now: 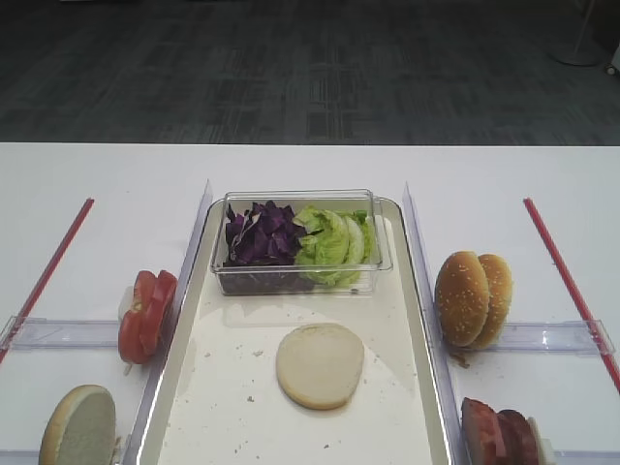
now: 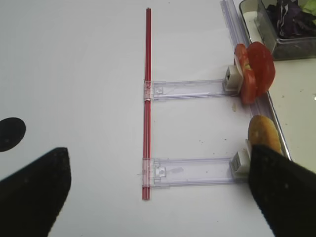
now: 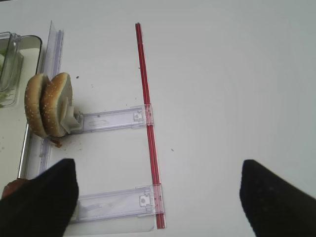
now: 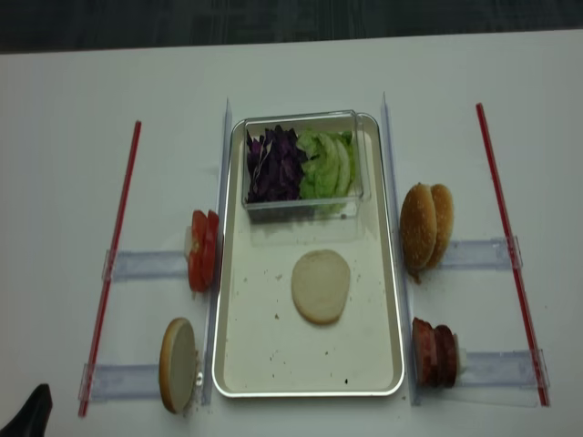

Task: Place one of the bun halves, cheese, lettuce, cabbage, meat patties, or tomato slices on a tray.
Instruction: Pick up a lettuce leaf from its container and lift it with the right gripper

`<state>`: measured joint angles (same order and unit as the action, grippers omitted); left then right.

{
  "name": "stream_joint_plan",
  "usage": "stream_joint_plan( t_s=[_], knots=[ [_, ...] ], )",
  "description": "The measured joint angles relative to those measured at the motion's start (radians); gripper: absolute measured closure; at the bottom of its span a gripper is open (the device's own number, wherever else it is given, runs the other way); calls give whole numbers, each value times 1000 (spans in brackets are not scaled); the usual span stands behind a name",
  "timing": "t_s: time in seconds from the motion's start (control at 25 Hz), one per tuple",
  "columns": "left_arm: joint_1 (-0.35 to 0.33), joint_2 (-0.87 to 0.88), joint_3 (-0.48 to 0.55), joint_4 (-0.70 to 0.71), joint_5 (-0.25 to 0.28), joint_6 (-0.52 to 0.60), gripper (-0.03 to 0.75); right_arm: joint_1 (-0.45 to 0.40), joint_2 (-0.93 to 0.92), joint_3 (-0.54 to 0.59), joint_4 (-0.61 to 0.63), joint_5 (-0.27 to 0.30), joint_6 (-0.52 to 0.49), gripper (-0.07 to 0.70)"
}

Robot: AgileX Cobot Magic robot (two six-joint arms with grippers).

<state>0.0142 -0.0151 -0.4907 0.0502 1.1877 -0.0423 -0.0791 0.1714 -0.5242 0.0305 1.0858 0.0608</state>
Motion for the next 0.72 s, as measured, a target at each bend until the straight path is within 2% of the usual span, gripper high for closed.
stream_joint_plan(
  t_s=[0.72],
  knots=[
    [0,0,0,0,0,0,44,0,381,-93,1,-80,-14,-43]
  ],
)
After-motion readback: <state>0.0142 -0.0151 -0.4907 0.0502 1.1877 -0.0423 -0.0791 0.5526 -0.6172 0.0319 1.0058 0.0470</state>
